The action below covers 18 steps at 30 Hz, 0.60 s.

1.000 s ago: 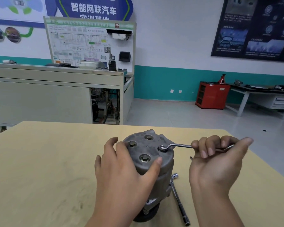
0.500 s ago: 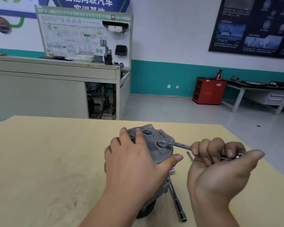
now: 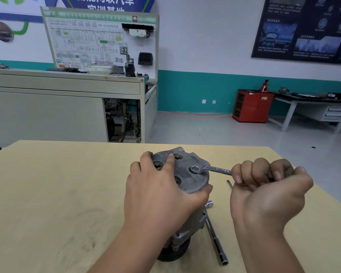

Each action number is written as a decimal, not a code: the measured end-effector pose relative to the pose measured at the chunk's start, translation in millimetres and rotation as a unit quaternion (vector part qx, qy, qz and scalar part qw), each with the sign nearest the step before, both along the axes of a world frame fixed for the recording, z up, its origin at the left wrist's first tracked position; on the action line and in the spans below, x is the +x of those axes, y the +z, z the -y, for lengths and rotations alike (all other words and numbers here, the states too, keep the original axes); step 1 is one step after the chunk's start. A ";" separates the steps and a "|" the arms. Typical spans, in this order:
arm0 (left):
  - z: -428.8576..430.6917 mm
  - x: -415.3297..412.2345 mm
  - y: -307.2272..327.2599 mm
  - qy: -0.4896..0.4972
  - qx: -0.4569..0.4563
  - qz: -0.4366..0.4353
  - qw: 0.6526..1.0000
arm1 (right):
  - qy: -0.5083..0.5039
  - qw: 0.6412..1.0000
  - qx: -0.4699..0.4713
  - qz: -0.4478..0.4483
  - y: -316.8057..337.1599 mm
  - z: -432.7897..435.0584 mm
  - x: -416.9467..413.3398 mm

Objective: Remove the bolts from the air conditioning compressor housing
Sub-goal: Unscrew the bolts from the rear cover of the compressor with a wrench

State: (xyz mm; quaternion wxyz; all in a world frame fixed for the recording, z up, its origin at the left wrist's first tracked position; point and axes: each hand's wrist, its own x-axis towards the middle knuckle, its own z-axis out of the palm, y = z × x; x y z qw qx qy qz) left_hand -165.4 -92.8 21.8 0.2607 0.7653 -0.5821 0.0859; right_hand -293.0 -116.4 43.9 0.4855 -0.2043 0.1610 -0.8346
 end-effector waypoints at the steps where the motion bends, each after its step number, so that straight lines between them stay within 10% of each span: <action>1: 0.4 0.1 0.1 0.001 0.001 -0.001 1.000 | 0.010 1.000 0.008 0.008 1.2 1.4 -1.2; 18: 3.4 -11.2 1.0 0.031 0.004 0.038 0.999 | 0.054 0.997 0.057 0.021 4.5 27.3 -10.9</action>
